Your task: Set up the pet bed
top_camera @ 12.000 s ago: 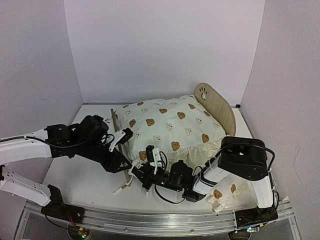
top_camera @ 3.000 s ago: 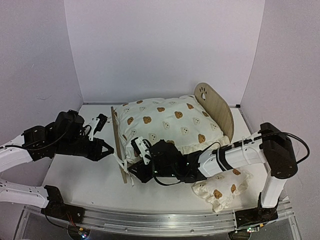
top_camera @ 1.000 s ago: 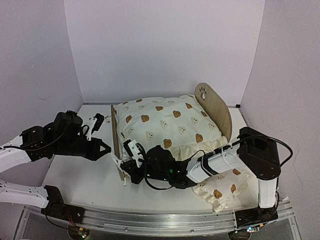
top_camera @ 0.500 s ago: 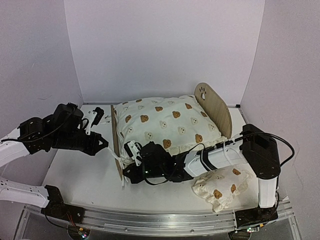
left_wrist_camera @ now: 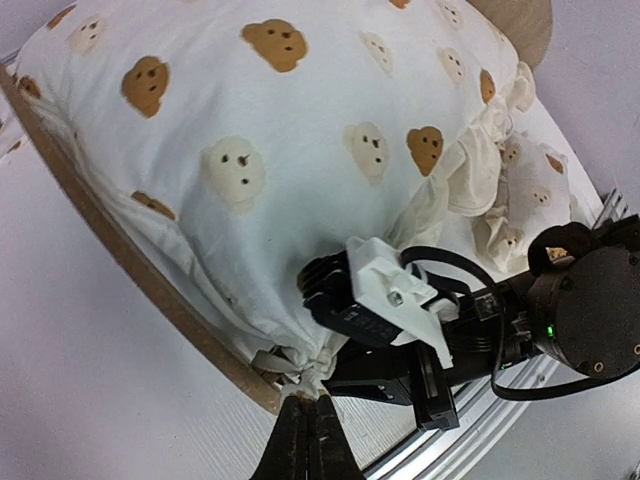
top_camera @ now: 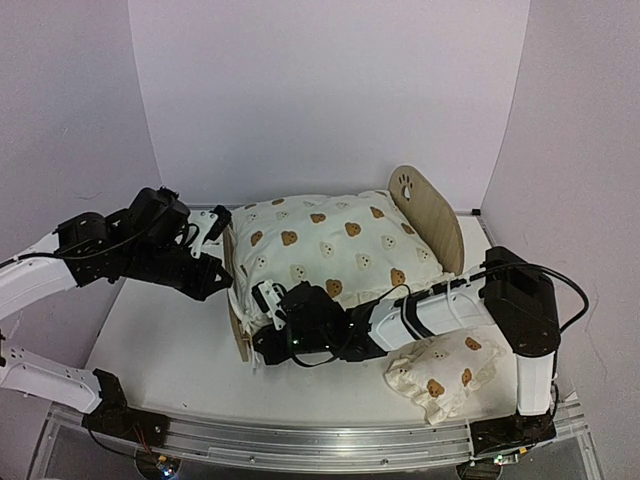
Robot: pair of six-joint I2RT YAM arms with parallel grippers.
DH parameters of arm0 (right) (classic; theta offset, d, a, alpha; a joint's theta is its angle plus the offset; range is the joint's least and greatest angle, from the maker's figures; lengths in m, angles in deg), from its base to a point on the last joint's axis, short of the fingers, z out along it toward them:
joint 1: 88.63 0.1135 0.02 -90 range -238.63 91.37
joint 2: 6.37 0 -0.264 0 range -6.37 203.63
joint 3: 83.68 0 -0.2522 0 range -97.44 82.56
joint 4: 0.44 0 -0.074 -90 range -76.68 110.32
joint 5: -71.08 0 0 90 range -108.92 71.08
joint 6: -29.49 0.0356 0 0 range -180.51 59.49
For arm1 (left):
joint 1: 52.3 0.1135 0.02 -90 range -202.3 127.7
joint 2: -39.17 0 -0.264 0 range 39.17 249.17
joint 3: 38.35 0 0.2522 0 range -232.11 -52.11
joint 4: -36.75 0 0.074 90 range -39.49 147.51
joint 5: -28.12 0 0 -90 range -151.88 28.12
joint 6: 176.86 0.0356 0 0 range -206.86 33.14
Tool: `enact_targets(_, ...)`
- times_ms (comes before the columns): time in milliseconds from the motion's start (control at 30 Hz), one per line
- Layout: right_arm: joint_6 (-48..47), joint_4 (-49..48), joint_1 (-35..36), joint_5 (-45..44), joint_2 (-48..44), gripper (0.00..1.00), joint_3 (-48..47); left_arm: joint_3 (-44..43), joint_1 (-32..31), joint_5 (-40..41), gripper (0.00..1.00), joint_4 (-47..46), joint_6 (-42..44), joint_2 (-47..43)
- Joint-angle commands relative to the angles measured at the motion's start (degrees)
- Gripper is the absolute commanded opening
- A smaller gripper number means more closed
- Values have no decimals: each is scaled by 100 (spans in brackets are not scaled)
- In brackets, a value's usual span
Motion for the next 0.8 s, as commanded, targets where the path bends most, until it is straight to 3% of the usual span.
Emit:
enact_targets(0, -50, 480, 20, 54, -145, 0, 129, 550, 23, 683, 0, -478, -1302, -1014)
enact_targets(200, -84, 418, 12, 156, -128, 0, 99, 1516, 33, 1336, 3, -398, -2981, -2242)
enact_targets(333, -108, 409, 12, 185, -133, 0, 76, 1881, 35, 1364, 56, -396, -3850, -2674)
enact_targets(400, -110, 409, 15, 207, -148, 0, 76, 2042, 35, 1130, 66, -419, -4078, -2984)
enact_targets(567, -113, 375, 14, 238, -129, 0, 60, 3117, 34, -51, 67, -1370, -4460, -3616)
enact_targets(667, -122, 374, 10, 271, -119, 0, 41, 3926, 7, -1211, 76, -2804, -4689, -3335)
enact_targets(767, -126, 366, 5, 250, -121, 0, 49, 3920, -187, -1086, 76, -2986, -4401, -2871)
